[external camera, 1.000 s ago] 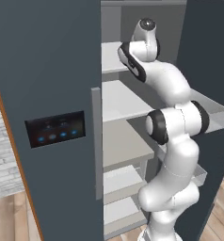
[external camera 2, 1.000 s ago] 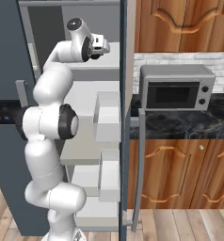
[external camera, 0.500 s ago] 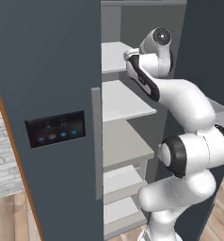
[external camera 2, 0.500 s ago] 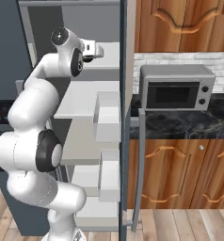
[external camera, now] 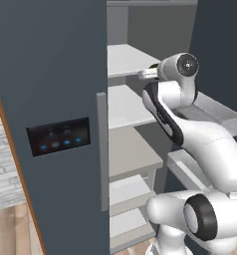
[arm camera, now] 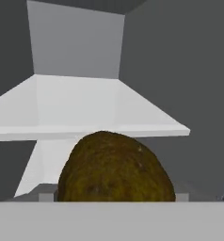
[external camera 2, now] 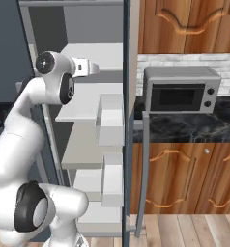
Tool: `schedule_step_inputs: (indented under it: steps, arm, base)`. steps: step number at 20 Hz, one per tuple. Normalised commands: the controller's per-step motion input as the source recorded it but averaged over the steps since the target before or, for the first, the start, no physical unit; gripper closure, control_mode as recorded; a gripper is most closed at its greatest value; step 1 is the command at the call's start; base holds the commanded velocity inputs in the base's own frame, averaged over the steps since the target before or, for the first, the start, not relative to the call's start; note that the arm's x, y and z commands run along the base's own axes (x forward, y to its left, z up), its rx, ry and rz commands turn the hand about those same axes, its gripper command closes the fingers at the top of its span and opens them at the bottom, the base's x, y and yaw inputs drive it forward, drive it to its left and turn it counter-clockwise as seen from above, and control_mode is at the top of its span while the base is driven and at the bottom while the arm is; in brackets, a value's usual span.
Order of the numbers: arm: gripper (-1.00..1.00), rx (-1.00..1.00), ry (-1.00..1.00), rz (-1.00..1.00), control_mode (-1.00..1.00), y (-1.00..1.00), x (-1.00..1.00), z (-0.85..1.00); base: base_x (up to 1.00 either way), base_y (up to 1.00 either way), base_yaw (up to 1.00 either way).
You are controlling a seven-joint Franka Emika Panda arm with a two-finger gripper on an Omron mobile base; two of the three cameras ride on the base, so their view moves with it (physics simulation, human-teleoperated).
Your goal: Place the cold items (avocado and tangerine) from the fridge in one tupperware on the dining counter. Place the warm items (kebab skewer and hot dog) in the stove area in another tupperware.
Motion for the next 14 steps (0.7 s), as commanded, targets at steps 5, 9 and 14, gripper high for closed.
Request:
schedule_step_inputs:
  steps: [5,9,14]
  arm:
    - [1.00,0.00,0.00,0.00,-1.00,0.05,-1.00,0.04]
    - [1.00,0.00,0.00,0.00,-1.00,0.06,-1.00,0.00]
    - [1.00,-0.15,0.00,0.16,-1.00,0.32,-1.00,-0.22]
  base:
    - [0.00,0.00,0.00]
    - [0.00,0.00,0.00]
    - [0.00,0.00,0.00]
